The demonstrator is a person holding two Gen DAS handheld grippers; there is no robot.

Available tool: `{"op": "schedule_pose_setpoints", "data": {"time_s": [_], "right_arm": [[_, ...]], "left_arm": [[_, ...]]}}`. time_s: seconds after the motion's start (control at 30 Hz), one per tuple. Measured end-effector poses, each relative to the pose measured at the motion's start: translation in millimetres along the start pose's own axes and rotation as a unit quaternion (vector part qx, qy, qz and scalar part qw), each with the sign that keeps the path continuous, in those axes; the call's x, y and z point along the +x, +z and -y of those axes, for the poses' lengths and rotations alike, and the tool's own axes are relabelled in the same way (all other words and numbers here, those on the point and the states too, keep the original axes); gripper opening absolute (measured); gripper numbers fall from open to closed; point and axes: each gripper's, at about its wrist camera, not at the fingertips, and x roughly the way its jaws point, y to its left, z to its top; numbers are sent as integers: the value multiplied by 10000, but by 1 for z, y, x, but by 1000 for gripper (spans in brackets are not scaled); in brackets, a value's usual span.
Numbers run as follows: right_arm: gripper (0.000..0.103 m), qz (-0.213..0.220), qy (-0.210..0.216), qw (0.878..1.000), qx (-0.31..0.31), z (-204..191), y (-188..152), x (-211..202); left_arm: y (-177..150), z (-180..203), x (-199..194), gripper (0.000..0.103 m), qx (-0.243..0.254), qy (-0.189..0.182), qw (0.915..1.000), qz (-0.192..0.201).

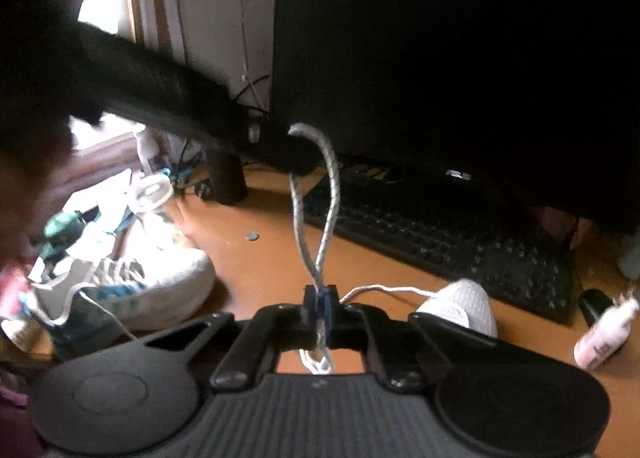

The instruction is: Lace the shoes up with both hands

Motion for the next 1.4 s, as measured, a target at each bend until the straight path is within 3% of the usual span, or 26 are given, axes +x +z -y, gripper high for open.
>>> {"op": "schedule_pose_setpoints", "data": {"time_s": [0.1, 0.27, 0.4, 0.63, 0.77, 0.87, 0.93, 1.1, 1.27, 1.4], "right_arm": [[3, -12, 86, 9984, 557, 23, 9, -28], [3, -82, -106, 9875, 1568, 60, 2, -39], [3, -111, -404, 9813, 1879, 68, -2, -41], [3, -445, -1140, 9776, 1715, 61, -6, -36], [5, -668, -1400, 9745, 1622, 57, -15, -15], [4, -950, -1704, 9725, 1274, 51, -23, 5], [4, -1039, -1812, 9721, 1069, 49, -27, 12], [4, -1027, -1659, 9774, 821, 54, -27, 11], [4, -983, -1227, 9856, 616, 66, -30, 13], [5, -989, -1058, 9888, 348, 69, -32, 10]], "left_arm": [[-4, -5, 12, 23, -69, -126, 9998, -147], [-12, -9, 22, 24, -23, -244, 9992, -323], [-26, -9, 34, 24, 114, -409, 9965, -717], [-77, -16, 68, 24, 562, -507, 9833, -1656], [-105, -16, 82, 24, 815, -521, 9759, -1958], [-111, -19, 82, 24, 708, -561, 9755, -2007], [-116, -14, 79, 24, 1043, -620, 9726, -1985], [-127, -1, 81, 24, 1208, -436, 9726, -1940], [-136, 11, 89, 24, 863, -91, 9765, -1974], [-142, -1, 70, 24, -292, 205, 9829, -1804]]}}
